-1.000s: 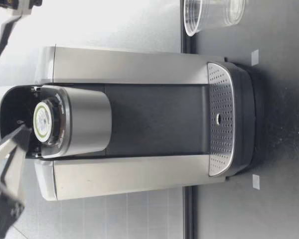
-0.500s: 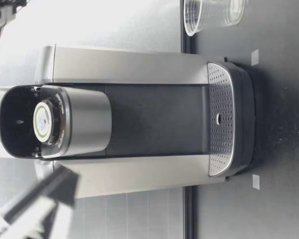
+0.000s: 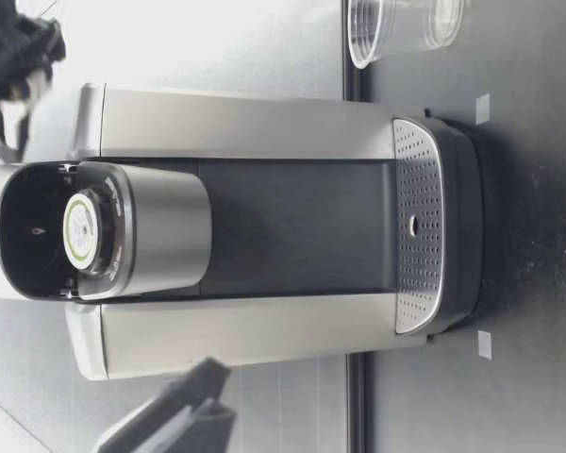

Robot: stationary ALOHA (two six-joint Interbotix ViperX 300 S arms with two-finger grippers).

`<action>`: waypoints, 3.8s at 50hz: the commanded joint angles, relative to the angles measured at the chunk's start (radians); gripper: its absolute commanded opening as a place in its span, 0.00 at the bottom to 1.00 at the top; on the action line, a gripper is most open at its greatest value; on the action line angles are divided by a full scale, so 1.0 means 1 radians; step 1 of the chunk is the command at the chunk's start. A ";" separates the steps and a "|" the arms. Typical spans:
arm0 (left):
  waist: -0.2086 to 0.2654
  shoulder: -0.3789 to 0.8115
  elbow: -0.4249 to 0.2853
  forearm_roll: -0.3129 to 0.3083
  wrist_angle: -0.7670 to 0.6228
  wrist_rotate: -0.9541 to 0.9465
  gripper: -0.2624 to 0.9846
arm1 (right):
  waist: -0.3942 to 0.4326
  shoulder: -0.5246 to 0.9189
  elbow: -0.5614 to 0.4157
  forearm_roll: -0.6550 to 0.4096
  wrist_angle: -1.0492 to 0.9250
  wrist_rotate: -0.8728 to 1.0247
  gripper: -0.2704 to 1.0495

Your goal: Place the coffee capsule inside the capsule container, then place the cup onto the center of the cup tray, then push the 'Hot Water' and 'Travel Mug' buttons.

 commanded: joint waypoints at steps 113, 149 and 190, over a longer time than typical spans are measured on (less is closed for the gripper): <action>0.000 0.029 0.012 -0.006 -0.011 0.006 0.81 | 0.048 -0.445 0.684 0.241 0.491 0.272 0.28; 0.000 0.031 0.026 -0.006 -0.011 0.008 0.81 | -0.008 -0.281 0.673 0.241 0.471 0.324 0.65; 0.000 0.031 0.040 -0.006 -0.005 0.008 0.81 | -0.006 -0.196 0.597 0.239 0.492 0.325 0.32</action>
